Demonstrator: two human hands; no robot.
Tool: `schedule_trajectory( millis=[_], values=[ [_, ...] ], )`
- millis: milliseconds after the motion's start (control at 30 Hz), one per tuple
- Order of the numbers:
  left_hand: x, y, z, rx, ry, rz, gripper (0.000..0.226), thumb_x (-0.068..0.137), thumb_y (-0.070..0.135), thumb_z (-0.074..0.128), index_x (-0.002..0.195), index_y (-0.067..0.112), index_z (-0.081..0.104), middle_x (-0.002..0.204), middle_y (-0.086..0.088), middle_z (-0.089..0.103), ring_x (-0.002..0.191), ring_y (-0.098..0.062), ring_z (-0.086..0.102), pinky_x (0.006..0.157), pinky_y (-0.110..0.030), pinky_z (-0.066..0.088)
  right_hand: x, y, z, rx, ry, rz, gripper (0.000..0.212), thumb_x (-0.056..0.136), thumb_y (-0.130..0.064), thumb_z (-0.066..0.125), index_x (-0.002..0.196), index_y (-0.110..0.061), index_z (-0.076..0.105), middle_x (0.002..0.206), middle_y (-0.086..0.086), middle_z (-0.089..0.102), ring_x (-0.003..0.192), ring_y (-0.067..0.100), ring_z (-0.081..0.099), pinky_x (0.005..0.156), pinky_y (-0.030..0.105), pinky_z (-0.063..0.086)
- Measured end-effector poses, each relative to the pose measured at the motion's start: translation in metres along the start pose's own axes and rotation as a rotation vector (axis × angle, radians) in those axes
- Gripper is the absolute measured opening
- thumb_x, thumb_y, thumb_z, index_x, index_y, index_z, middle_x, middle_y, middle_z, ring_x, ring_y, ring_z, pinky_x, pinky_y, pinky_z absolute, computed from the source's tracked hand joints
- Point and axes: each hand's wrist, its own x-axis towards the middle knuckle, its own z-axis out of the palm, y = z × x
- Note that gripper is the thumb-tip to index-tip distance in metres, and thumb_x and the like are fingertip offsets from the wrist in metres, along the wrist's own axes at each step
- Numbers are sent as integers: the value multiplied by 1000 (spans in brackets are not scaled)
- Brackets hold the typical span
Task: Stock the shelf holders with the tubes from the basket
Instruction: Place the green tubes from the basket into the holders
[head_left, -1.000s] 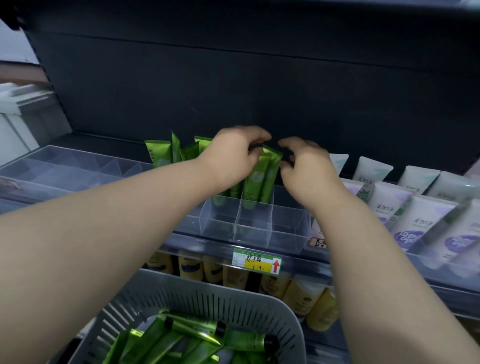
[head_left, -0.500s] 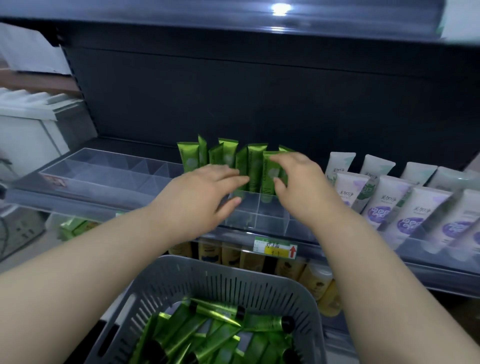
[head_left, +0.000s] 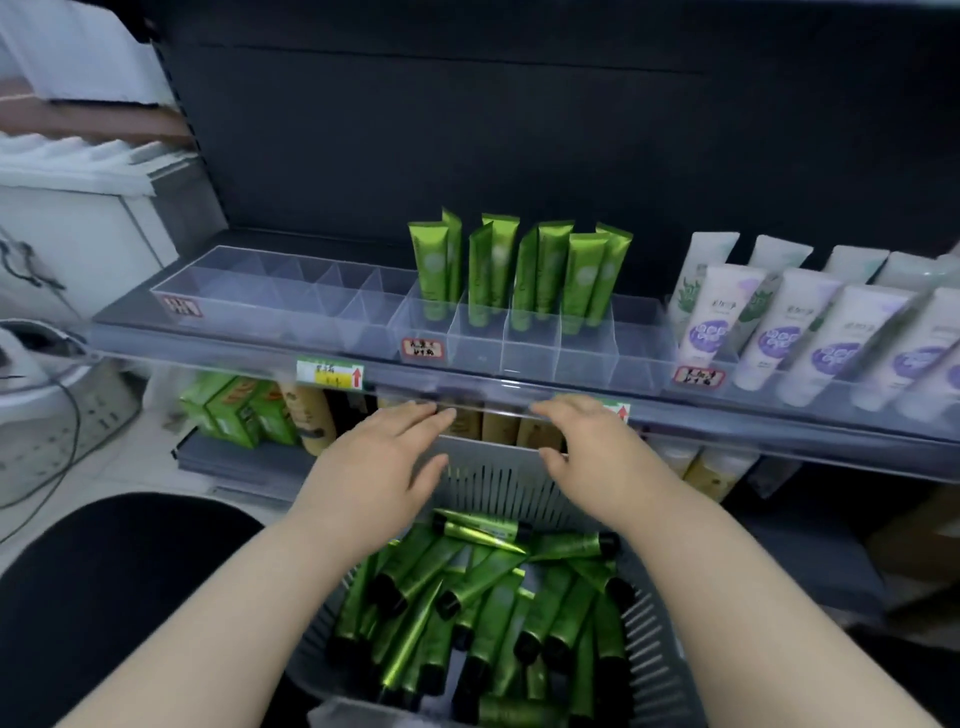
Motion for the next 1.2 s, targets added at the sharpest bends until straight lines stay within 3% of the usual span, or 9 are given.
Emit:
schedule_trajectory(
  millis=[133,233,333,533,733,1000,1200],
  values=[
    [-26,-15,30,-46,-86,-49,44,86,34,50,130,25,55,134,2,54,123,-19,51,97,-34,46,-21,-2,32,7,-116,50,51,92,-23,54,140,-24,39,145,0,36,129,21,42,108,32,35],
    [-34,-21,47,-126,-208,-106,44,94,33,48,138,30,44,143,8,43,132,-13,38,106,-26,37,-34,2,57,-9,-264,107,52,93,-23,53,142,-22,37,145,3,35,129,24,42,108,33,35],
    [-33,-21,57,-151,-260,-92,44,94,34,46,138,31,42,143,10,42,131,-11,37,105,-25,36,-41,9,83,-48,-380,187,49,91,-22,55,138,-19,42,138,8,41,123,28,47,103,36,41],
    [-24,-19,75,-120,-403,-65,46,95,37,45,140,31,38,145,10,39,133,-11,34,104,-27,37,-48,28,135,-62,-595,370,49,89,-17,54,136,-20,43,135,10,45,120,27,51,97,30,45],
    [-15,-17,81,-87,-484,-61,46,95,37,44,141,31,37,145,7,39,132,-15,36,103,-33,40,-55,42,171,-68,-659,465,51,88,-18,55,137,-18,42,138,11,38,128,29,41,105,32,39],
    [-13,-16,94,-119,-513,-45,45,96,37,44,140,31,38,148,5,36,134,-16,34,106,-33,36,-45,38,188,-169,-715,349,53,91,-19,51,142,-20,36,148,13,24,134,33,28,110,38,32],
    [-11,-18,104,-115,-546,-51,45,96,38,44,140,32,37,147,5,37,134,-16,35,106,-34,38,-38,33,194,-421,-841,254,62,91,-19,53,147,-19,26,156,13,5,142,37,9,111,49,24]
  ],
)
